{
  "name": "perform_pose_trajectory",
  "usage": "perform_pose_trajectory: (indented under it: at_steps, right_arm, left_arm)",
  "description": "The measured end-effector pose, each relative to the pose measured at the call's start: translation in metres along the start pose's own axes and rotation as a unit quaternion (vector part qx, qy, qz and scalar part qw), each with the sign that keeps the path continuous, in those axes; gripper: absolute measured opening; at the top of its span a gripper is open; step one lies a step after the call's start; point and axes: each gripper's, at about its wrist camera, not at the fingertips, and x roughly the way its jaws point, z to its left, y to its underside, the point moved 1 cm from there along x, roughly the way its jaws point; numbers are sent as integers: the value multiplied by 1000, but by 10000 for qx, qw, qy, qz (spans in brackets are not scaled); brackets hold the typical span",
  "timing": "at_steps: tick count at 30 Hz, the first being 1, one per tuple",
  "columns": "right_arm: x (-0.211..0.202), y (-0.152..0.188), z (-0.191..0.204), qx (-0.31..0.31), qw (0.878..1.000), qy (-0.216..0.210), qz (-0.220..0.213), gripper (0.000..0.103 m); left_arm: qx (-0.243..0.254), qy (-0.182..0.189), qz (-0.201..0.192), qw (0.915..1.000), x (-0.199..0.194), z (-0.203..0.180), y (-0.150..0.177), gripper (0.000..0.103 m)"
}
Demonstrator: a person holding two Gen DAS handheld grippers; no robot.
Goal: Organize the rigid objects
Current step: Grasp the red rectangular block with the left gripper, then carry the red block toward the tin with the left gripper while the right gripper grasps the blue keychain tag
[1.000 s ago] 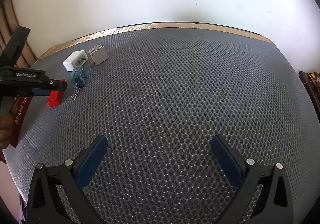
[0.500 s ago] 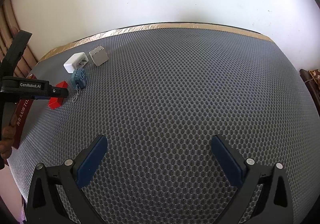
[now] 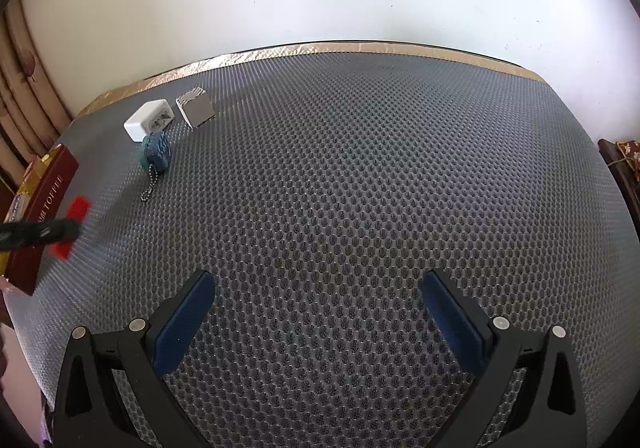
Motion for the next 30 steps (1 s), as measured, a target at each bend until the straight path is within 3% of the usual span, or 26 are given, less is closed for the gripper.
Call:
perform_pose_trajectory:
  at_steps: [5,13,18,23,30]
  right_arm:
    - [3,-2,14,-253,9996,155,18,103]
    - [-2,-31,70,-465,9964,-650,-299,103]
    - [16,-60,100,-423,9942,-929,-326,100]
    - [42,-74,120,-491,9953,-822,-153,78]
    - [68,-83,130,-572,9961,-667,8,78]
  left_arm:
    - [24,191,-199,9996,-44,0,27,30]
    - [-312,25,-701,9971,-114,41,46,30]
    - [-704,-391,-1019,9915,-148,89,44,30]
    - [-1033,-679,-1079,9864,-156,129,50,30]
    - [-1233,-844,-1163,9819,-149,156,47,30]
